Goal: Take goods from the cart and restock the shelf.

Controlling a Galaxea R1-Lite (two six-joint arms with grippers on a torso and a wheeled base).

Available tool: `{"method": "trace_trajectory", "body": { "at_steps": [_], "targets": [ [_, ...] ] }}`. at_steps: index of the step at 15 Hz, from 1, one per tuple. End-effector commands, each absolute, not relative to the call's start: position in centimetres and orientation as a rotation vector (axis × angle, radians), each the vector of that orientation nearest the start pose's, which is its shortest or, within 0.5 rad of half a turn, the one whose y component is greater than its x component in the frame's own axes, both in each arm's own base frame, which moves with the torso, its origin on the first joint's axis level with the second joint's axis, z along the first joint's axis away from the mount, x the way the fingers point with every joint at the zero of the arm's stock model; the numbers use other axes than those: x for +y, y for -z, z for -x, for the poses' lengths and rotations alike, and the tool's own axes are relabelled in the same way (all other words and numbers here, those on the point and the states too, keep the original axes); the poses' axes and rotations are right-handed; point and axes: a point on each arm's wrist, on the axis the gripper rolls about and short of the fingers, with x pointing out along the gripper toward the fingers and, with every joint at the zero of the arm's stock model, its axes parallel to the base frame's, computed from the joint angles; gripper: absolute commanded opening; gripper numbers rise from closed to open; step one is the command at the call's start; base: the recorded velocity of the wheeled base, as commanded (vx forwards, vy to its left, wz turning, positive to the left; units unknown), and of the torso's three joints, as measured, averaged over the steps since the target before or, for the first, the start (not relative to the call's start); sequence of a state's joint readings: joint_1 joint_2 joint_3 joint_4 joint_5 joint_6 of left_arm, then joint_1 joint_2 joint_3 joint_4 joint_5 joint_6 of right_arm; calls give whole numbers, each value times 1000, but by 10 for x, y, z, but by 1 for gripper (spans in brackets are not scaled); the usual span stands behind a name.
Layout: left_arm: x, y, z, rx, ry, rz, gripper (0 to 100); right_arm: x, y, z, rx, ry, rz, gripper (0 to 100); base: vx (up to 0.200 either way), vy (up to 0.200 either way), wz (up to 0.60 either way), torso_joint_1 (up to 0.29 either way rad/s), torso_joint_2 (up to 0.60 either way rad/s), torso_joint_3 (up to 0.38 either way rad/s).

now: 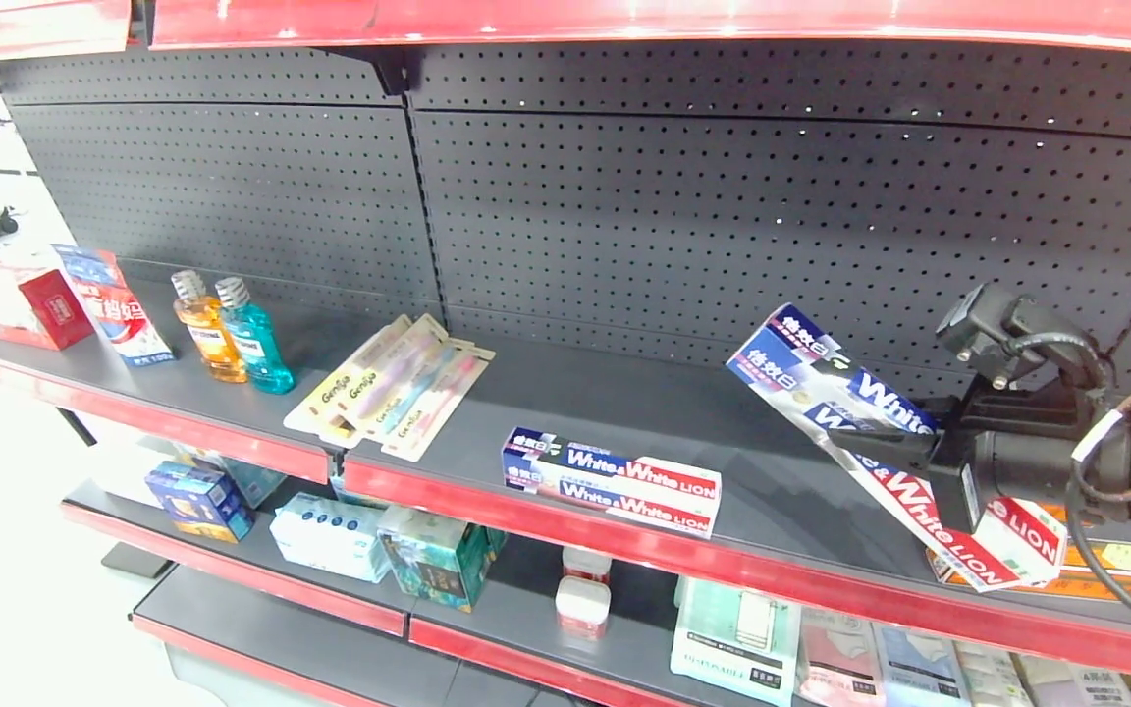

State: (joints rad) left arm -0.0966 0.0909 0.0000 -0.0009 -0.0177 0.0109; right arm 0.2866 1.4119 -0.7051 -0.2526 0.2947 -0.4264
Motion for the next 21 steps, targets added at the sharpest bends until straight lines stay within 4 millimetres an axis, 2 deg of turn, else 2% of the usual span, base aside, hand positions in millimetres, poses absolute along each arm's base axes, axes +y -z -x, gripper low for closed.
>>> {"method": "trace_trajectory", "body": {
  "at_steps": [1, 5, 11, 16, 20, 21],
  "targets": [
    [1, -77, 15, 96, 115, -14, 100, 69, -196, -214, 331, -657, 405, 0, 0, 0, 0, 0, 0, 0],
    [1, -77, 15, 94, 114, -15, 100, 70, -195, -218, 338, -660, 410, 0, 0, 0, 0, 0, 0, 0],
    [1, -77, 15, 96, 115, -14, 100, 88, -176, -278, 301, -726, 392, 0, 0, 0, 0, 0, 0, 0],
    [1, -77, 15, 94, 115, -14, 100, 91, -159, -302, 328, -787, 400, 0, 0, 0, 0, 0, 0, 0],
    [1, -77, 15, 96, 115, -14, 100, 89, -155, -312, 323, -793, 412, 0, 0, 0, 0, 0, 0, 0],
    [1, -77, 15, 96, 115, -14, 100, 85, -152, -320, 316, -799, 430, 0, 0, 0, 0, 0, 0, 0]
  ]
}}
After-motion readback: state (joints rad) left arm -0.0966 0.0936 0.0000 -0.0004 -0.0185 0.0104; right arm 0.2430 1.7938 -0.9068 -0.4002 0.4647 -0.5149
